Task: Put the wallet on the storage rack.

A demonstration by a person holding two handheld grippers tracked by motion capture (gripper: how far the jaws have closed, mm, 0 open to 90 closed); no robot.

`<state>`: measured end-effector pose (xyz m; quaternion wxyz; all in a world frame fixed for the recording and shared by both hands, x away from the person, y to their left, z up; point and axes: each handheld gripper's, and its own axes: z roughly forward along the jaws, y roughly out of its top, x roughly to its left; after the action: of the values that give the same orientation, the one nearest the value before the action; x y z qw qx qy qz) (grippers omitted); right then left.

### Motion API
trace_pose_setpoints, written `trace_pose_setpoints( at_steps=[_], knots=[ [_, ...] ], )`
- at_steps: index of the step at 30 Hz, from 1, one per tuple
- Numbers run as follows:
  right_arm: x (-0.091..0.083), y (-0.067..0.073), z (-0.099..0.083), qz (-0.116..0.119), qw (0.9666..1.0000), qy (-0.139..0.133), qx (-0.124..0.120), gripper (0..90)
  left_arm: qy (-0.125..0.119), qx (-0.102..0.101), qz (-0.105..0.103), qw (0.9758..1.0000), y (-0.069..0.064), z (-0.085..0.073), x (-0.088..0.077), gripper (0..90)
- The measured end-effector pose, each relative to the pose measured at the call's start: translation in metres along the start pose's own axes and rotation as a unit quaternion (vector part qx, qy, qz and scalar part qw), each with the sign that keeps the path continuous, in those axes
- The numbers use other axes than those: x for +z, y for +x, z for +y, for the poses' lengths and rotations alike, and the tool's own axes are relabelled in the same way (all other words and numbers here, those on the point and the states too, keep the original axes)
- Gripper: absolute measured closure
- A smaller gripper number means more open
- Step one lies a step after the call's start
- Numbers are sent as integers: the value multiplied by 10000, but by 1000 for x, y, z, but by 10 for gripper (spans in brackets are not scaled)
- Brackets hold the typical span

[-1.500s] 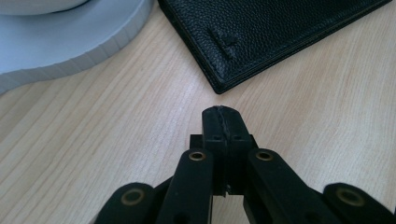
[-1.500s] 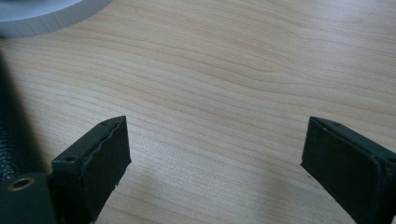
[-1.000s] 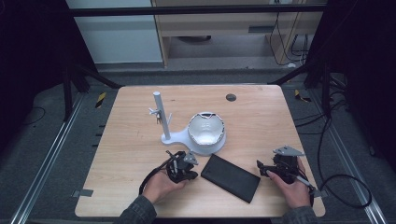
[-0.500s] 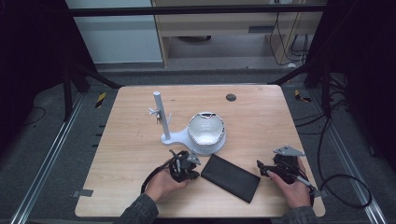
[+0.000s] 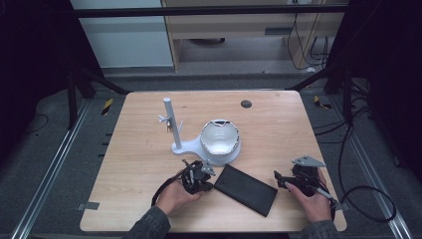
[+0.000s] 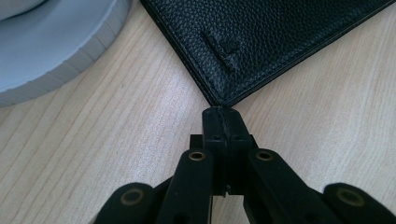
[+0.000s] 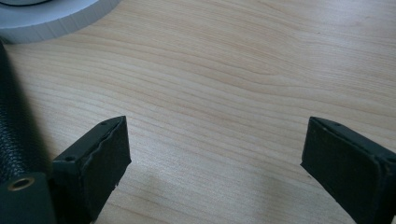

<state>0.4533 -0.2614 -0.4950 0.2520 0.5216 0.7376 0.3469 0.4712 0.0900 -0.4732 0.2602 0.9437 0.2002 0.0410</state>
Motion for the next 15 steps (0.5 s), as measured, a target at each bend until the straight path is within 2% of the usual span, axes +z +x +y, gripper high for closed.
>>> trace_pose_setpoints(
  at_steps=[5, 7, 11, 15],
  knots=[
    [-1, 1, 0, 18, 10000, -6, 3, 79, -56, -5, -4, 10000, 1, 0, -1, 896],
    [-1, 1, 1, 7, 10000, -28, -8, 80, -254, -38, -9, 9997, 0, 0, -3, 897],
    [-3, 2, 1, 31, 10000, -52, -35, 80, -384, -65, 1, 9992, 1, 1, -7, 896],
    [-7, 7, 2, 184, 9997, -132, -34, 89, -612, -181, -97, 9979, 4, 2, -9, 896]
  ],
)
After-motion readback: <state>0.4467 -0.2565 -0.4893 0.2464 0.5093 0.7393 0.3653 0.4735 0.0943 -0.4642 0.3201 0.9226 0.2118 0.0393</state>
